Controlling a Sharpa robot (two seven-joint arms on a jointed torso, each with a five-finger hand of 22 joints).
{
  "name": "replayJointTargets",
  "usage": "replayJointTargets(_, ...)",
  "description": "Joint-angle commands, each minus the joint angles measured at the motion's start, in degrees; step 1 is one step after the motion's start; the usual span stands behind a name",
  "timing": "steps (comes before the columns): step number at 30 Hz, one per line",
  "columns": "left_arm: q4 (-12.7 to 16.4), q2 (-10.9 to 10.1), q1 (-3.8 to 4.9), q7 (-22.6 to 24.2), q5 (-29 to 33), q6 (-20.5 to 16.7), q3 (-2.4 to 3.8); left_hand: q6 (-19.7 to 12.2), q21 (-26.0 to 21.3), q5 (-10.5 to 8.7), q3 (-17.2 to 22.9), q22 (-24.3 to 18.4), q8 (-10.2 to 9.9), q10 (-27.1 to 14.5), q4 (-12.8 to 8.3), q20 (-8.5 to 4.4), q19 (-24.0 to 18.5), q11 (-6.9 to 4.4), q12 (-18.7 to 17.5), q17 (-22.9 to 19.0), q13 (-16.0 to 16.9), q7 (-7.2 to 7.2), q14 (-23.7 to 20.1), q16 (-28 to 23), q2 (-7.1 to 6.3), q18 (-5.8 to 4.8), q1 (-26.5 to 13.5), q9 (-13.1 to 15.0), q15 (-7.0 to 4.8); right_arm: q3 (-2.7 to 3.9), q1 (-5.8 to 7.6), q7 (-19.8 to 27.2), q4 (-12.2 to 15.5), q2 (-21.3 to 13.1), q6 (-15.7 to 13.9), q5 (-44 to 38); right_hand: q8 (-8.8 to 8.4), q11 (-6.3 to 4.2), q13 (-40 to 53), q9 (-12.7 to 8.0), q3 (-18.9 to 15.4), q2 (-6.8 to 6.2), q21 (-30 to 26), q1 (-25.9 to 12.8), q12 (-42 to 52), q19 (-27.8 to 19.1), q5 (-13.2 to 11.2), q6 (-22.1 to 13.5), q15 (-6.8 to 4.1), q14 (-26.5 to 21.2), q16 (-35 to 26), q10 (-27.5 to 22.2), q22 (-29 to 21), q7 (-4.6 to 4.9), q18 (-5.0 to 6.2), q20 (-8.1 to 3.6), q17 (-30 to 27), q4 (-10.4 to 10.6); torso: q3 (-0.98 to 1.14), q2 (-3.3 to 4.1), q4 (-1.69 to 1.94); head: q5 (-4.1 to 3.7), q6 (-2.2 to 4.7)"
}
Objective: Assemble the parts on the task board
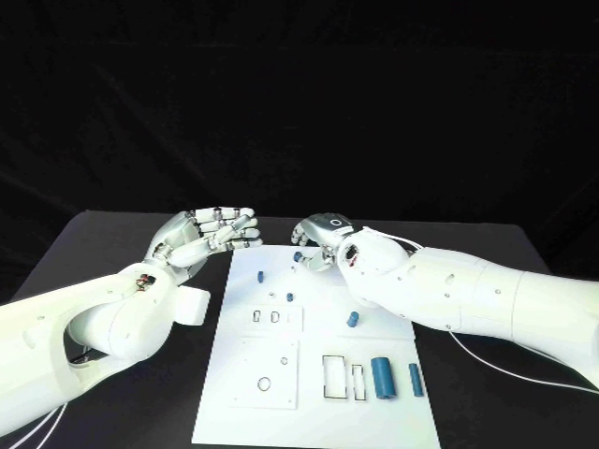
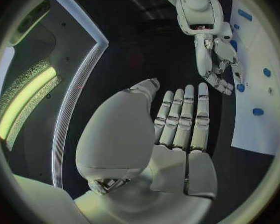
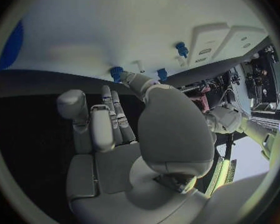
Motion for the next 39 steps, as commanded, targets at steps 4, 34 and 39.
replayJointTargets(4, -0.08, -0.15, 0.11, 0.31, 0.15, 0.97, 0.06, -0.39, -0.14, -0.34, 0.41, -0.1, -0.17, 0.05, 0.01, 0.12, 0.14, 0.3, -0.18, 0.05, -0.08, 0.87, -0.4, -0.2, -0.35, 0.76, 0.13, 0.08, -0.04, 0.07, 0.31, 0.8, 3.95, -3.6, -2.22, 0.96, -0.31, 0.07, -0.21, 0.13, -2.84, 0.62, -0.52, 1.76, 1.21, -0.11, 0.33, -0.13, 0.27, 0.08, -0.3, -0.86, -0.21, -0.01, 0.72, -0.06, -0.61, 0.18, 0.06, -0.1, -0.13, 0.03, 0.16)
replayJointTargets(34, -1.18, -0.21, 0.09, 0.38, 0.33, 1.7, 0.04, -0.44, -0.17, -0.35, 0.47, -0.13, -0.19, 0.05, 0.0, 0.13, 0.12, 0.32, -0.27, 0.12, -0.08, 0.88, -0.43, -0.26, -0.4, 0.76, 0.08, 0.1, -0.02, 0.99, 2.46, -2.0, 14.37, -21.9, 6.97, 17.21, 9.44, -1.71, 71.54, 4.88, -23.58, 2.04, 10.1, 9.11, 75.9, 9.06, 0.62, -5.72, -0.88, 4.86, 10.76, 20.06, 17.03, 0.48, -2.37, -1.19, 21.47, 11.92, 0.76, -0.53, -1.39, 0.46, 0.3)
replayJointTargets(39, -1.34, -0.08, 0.09, 0.36, 0.34, 1.79, 0.04, -0.44, -0.17, -0.35, 0.47, -0.13, -0.19, 0.05, 0.0, 0.13, 0.12, 0.32, -0.27, 0.12, -0.08, 0.88, -0.43, -0.26, -0.4, 0.76, 0.08, 0.1, -0.02, 0.98, 2.11, -2.07, 12.5, -20.76, 7.62, 16.63, 9.97, -1.57, 73.4, 4.91, -24.41, 2.36, 10.77, 9.92, 77.37, 9.48, 0.62, -5.97, -0.75, 4.99, 11.03, 20.98, 17.99, 0.6, -2.53, -1.03, 22.22, 12.86, 0.65, -0.57, -1.34, 0.55, 0.18)
